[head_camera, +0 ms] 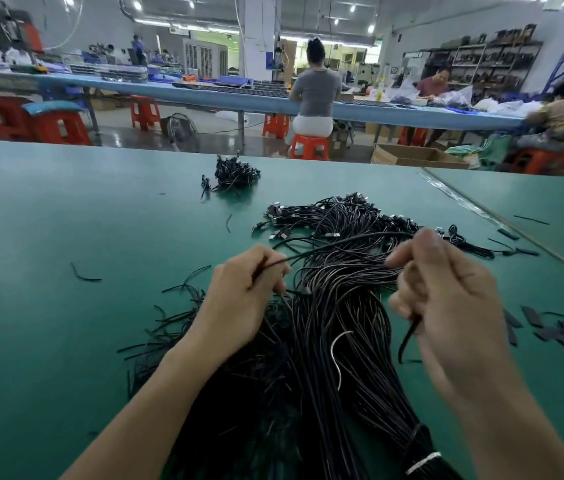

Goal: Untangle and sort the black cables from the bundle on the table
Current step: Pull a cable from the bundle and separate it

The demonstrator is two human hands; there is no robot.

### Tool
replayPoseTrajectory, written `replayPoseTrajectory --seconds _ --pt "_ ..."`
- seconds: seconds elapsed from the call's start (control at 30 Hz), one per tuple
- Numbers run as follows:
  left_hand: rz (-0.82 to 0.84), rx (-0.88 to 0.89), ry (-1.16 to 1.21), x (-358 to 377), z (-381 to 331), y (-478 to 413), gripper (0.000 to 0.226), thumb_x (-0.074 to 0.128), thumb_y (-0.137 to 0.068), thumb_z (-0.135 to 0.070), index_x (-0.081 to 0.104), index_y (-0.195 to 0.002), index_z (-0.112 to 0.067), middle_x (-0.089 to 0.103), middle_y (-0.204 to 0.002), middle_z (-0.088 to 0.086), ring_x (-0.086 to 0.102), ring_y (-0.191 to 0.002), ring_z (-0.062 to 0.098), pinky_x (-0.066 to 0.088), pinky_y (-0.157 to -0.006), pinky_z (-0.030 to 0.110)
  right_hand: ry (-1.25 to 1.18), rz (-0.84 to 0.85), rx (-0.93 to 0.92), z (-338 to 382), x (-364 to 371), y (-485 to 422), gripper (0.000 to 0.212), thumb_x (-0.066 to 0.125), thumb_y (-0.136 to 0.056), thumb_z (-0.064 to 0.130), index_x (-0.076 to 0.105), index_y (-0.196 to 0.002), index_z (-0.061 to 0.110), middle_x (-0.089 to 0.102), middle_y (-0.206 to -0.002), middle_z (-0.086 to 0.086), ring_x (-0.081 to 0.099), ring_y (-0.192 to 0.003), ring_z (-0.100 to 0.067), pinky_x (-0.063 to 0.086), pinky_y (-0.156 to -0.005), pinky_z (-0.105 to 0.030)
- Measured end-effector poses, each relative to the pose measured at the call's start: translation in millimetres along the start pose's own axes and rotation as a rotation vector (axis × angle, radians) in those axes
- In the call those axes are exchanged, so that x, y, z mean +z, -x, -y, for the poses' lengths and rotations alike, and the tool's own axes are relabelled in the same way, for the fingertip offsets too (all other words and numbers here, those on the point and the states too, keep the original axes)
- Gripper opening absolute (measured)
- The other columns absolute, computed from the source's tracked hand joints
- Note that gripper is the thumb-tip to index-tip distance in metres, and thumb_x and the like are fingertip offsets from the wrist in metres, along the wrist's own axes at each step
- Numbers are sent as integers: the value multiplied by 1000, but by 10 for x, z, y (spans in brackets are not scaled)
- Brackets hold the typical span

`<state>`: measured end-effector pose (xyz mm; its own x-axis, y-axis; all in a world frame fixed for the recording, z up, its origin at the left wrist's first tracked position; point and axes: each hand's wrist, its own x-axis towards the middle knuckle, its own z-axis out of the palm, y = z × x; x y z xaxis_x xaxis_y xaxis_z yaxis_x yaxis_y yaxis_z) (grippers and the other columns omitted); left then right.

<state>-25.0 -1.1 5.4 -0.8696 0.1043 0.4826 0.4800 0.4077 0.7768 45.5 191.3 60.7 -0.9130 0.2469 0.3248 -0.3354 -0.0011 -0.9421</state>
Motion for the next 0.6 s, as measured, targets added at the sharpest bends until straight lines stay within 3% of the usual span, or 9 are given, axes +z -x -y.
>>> replayPoseTrajectory --seconds 0.07,0.17,0.23,0.3,0.37,0.47,0.53,0.6 --pt "-142 -66 112 -22 -24 -29 29 51 -102 -28 65 -77 -26 70 -66 -8 58 -57 32 45 -56 36 105 -107 39 -79 -103 -73 38 46 -99 39 67 -74 20 32 -53 6 28 -50 -14 30 -50 -37" --pt "-360 1 213 -88 -136 -33 40 49 -98 -44 53 -65 -22 49 -50 -8 39 -44 7 32 -46 16 584 -99 20 -229 -242 -145 33 51 -101 33 70 -77 20 34 -46 8 28 -43 -12 29 -50 -29" --pt "-326 148 109 -92 -234 14 40 47 -101 -46 44 -65 -29 44 -47 -15 34 -39 2 25 -41 9 774 42 23 -268 -270 -126 24 57 -99 29 71 -79 22 46 -43 12 40 -37 -11 31 -40 -20" --pt "-225 207 -173 -52 -304 59 36 40 -99 -49 37 -67 -33 41 -47 -14 35 -40 4 27 -44 16 855 179 22 -246 -217 -85 16 58 -97 28 71 -87 26 63 -62 11 58 -62 4 43 -54 -11" --pt "-104 147 -369 0 -344 85 33 32 -95 -55 37 -73 -31 44 -51 -11 39 -43 6 31 -48 28 808 314 -17 -208 -153 -52 20 52 -97 38 70 -96 29 70 -78 8 61 -79 2 46 -70 -14" --pt "40 50 -376 6 -337 93 33 28 -95 -55 34 -77 -29 47 -59 -8 42 -51 9 33 -53 33 514 478 -66 -131 -59 -17 28 46 -101 41 71 -98 28 66 -69 15 61 -65 -1 46 -65 -17" --pt "148 9 -301 -27 -330 80 32 32 -95 -51 39 -77 -25 47 -61 -7 42 -54 11 36 -56 36 387 433 -119 -112 -46 -26 29 47 -97 41 72 -92 28 52 -53 20 48 -50 1 39 -54 -11" --pt "316 -46 -164 -44 -361 71 41 38 -96 -51 47 -73 -18 47 -56 -10 40 -50 7 38 -53 31 322 333 -158 -119 -57 -61 26 49 -94 40 72 -87 30 43 -49 16 36 -48 -3 32 -49 -18"
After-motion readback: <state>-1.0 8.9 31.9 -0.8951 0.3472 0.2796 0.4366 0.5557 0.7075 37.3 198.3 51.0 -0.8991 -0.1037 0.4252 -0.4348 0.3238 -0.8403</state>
